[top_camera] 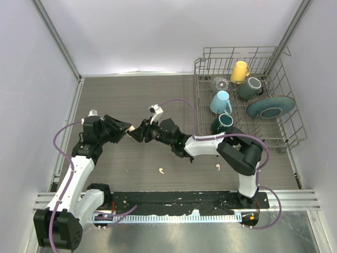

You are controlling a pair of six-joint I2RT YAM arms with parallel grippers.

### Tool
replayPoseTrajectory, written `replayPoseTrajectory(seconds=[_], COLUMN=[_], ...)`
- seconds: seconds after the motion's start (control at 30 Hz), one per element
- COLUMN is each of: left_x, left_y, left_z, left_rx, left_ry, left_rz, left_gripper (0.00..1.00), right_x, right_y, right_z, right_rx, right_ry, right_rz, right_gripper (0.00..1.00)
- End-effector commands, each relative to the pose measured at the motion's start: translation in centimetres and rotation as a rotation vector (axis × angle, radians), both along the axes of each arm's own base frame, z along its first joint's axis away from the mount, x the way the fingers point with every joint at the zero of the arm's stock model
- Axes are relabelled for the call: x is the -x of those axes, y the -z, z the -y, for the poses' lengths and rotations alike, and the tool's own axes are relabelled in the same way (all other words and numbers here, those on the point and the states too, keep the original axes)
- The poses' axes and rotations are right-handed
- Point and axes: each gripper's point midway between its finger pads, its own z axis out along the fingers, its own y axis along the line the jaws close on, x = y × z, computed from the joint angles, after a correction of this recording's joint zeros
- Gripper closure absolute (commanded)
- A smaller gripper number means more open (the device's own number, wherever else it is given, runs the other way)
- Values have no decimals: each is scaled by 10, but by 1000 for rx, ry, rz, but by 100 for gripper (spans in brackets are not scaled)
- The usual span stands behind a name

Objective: Insert the wireless bluetooth earbuds into the charging case
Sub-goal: Adjust the charging case.

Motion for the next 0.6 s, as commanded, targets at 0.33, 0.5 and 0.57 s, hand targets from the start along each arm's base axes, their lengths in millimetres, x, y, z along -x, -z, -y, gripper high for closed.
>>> replayPoseTrajectory(seconds=[0.33,0.5,0.57], left_x=[-5,-6,-6], left_y=[-12,-15,-15], left_z=[10,9,10], left_rx=[35,34,35], left_ry=[34,29,31], left_rz=[60,66,69], left_gripper=[100,100,99], right_x=[-5,-2,-1], right_y=[-34,-34,-34], right_z=[-6,-6,-5], right_rx=[-91,-88,-84], right_ry=[9,-8,-9], right_rz=[90,89,89], right_gripper=[66,70,79])
